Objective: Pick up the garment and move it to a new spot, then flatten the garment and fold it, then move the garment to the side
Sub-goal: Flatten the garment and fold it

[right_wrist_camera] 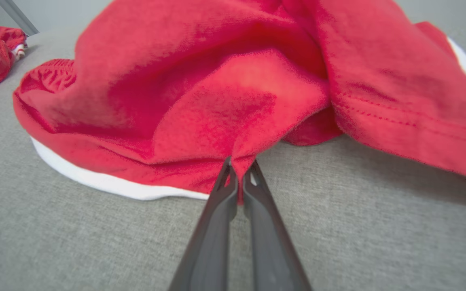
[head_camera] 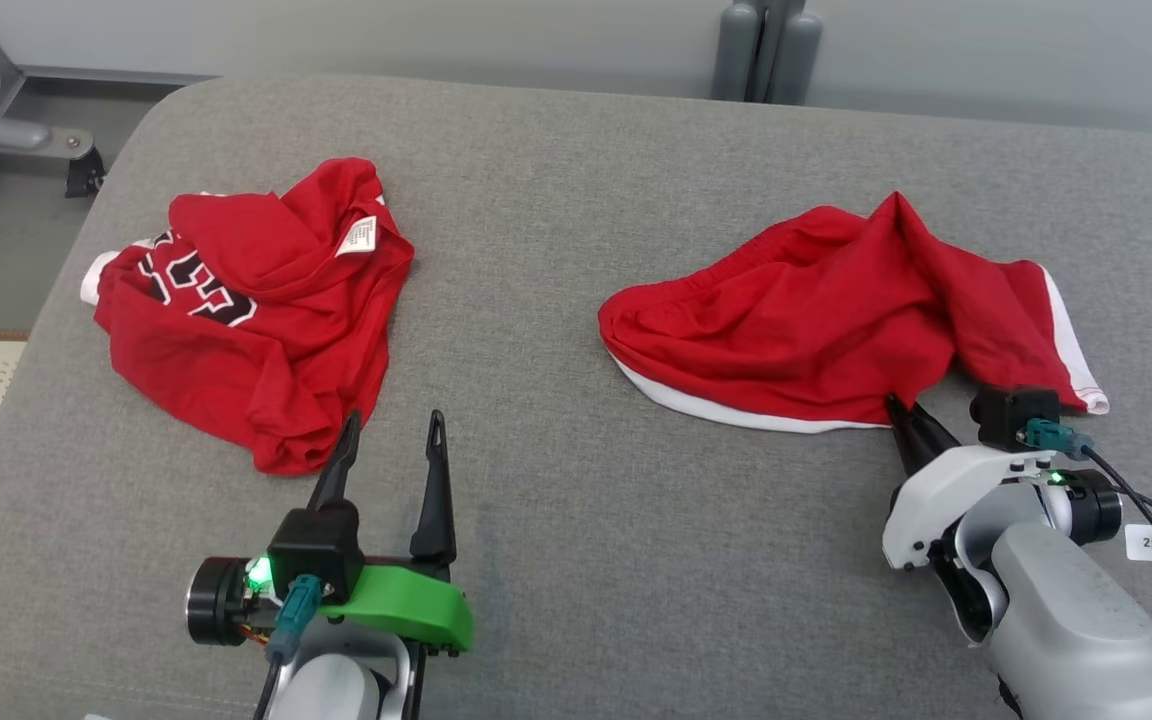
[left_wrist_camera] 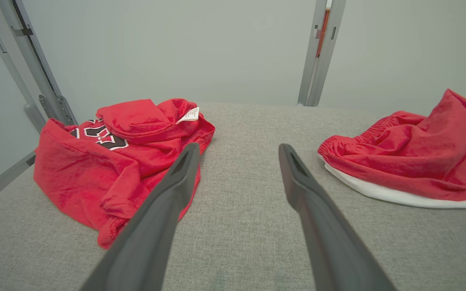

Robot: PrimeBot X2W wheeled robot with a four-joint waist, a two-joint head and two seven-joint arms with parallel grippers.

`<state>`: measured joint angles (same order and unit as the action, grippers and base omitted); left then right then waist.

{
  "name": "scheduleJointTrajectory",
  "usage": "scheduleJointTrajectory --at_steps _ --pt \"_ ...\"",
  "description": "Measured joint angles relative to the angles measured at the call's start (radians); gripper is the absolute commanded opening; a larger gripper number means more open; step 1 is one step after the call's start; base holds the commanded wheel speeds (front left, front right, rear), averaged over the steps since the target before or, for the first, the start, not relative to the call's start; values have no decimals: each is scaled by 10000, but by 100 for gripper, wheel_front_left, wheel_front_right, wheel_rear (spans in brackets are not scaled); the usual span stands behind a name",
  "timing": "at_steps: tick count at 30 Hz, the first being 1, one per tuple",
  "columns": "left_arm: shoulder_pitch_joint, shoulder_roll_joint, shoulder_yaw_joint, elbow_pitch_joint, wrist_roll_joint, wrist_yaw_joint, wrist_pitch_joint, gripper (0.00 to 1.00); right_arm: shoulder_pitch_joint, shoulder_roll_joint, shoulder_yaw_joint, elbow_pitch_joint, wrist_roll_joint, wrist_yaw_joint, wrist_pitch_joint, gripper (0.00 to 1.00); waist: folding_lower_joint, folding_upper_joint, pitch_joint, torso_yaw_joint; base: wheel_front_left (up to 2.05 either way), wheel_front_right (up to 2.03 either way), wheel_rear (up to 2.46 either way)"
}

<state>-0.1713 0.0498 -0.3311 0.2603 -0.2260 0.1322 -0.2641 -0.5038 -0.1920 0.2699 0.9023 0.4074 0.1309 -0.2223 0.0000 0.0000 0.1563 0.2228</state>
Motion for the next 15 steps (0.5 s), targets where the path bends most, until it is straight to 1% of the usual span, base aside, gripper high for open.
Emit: scheduleJointTrajectory --at_steps 3,9,13,15 --pt "169 -2 75 67 13 -35 0 100 66 -188 178 -17 40 2 -88 0 0 0 -168 -263 0 0 0" --pt "336 -6 75 77 -92 -84 0 100 494 -1014 360 -435 59 4 -71 0 0 0 -595 -903 0 0 0" --pt "509 -8 -2 77 -198 -73 0 100 699 -1714 -59 -729 -286 4 297 0 0 0 -887 -1321 0 0 0" --pt "593 -10 -59 75 -251 -40 0 100 761 -2077 -648 -802 -752 2 571 0 0 0 -1050 -1527 0 0 0"
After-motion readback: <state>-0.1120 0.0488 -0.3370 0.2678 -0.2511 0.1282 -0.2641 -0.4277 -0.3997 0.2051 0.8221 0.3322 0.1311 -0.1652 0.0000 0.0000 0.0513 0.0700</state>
